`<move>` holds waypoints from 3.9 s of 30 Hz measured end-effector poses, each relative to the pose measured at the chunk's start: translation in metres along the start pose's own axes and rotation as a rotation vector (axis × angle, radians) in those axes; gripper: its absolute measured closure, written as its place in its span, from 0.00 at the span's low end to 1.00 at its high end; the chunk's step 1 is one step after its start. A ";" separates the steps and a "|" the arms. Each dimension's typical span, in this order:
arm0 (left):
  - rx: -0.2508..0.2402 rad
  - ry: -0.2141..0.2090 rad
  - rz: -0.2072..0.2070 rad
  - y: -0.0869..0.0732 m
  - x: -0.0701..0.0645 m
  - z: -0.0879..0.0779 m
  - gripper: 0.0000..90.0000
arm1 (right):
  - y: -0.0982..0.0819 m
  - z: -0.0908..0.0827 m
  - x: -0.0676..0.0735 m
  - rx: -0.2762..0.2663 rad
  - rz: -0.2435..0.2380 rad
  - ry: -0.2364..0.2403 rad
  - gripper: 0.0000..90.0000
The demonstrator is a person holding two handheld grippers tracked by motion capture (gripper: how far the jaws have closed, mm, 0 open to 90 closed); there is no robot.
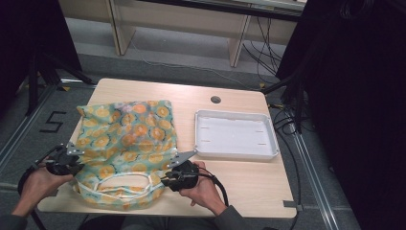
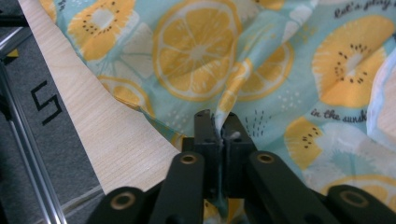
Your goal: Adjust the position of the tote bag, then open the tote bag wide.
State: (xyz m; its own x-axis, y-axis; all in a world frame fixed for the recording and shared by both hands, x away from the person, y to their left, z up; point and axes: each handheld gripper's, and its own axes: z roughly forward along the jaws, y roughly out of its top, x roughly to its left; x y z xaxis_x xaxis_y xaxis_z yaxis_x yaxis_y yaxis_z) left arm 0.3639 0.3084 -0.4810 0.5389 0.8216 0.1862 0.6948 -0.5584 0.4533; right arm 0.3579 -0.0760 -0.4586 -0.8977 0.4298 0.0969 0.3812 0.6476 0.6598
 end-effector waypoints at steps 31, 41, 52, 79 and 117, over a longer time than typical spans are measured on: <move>-0.196 -0.178 -0.027 0.006 -0.061 -0.048 0.40 | -0.018 0.038 0.016 0.163 -0.250 0.087 0.78; -0.256 -0.257 0.013 0.004 -0.087 -0.065 0.36 | -0.003 0.010 0.022 0.074 -0.280 0.149 0.99; -0.309 -0.327 0.091 0.003 -0.126 -0.070 0.30 | 0.012 -0.012 0.014 -0.049 -0.200 0.127 1.00; -0.371 -0.095 0.270 0.083 -0.058 -0.083 0.99 | 0.062 -0.022 -0.028 -0.208 -0.097 0.010 1.00; -0.250 -0.190 -0.063 0.083 0.007 -0.046 0.46 | 0.071 0.049 -0.066 -0.023 -0.130 -0.276 1.00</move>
State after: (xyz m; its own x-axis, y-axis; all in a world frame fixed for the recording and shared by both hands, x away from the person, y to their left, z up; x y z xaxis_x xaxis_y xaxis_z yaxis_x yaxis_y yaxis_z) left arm 0.4030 0.2729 -0.4018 0.5938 0.8046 -0.0045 0.6040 -0.4420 0.6632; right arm 0.4555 -0.0277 -0.4552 -0.8435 0.5012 -0.1933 0.2593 0.6951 0.6706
